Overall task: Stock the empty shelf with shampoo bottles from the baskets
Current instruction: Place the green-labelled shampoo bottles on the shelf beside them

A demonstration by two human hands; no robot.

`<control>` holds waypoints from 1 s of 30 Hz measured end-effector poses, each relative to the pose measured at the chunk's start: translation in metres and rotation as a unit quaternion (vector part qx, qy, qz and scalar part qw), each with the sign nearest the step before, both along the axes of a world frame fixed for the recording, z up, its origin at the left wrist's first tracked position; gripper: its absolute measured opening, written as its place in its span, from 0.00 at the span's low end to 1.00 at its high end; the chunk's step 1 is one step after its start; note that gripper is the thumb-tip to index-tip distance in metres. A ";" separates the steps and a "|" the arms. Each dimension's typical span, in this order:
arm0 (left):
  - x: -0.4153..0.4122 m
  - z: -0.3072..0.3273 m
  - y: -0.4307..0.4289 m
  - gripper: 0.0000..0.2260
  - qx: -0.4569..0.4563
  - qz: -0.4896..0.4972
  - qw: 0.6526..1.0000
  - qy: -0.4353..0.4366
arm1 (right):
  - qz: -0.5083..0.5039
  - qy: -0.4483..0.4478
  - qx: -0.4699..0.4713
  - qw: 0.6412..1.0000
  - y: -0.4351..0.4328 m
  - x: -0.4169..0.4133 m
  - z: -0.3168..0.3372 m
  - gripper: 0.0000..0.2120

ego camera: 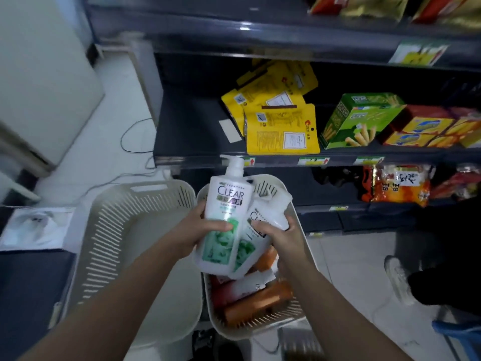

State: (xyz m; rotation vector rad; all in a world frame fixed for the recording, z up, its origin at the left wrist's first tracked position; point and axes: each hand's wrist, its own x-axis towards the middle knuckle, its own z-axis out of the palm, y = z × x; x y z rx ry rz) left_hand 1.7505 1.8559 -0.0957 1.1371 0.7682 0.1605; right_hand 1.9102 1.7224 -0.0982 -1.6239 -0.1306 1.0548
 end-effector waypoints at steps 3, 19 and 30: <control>-0.035 0.023 -0.008 0.32 -0.012 0.090 0.996 -0.018 | 0.070 -0.028 0.013 0.997 0.016 -0.014 0.032 0.41; -0.276 0.135 -0.092 0.41 0.094 0.419 0.903 -0.025 | 0.418 -0.097 0.188 0.884 0.080 -0.216 0.140 0.27; -0.453 0.198 -0.146 0.18 0.223 0.579 0.784 0.032 | 0.550 -0.091 0.261 0.788 0.102 -0.406 0.187 0.28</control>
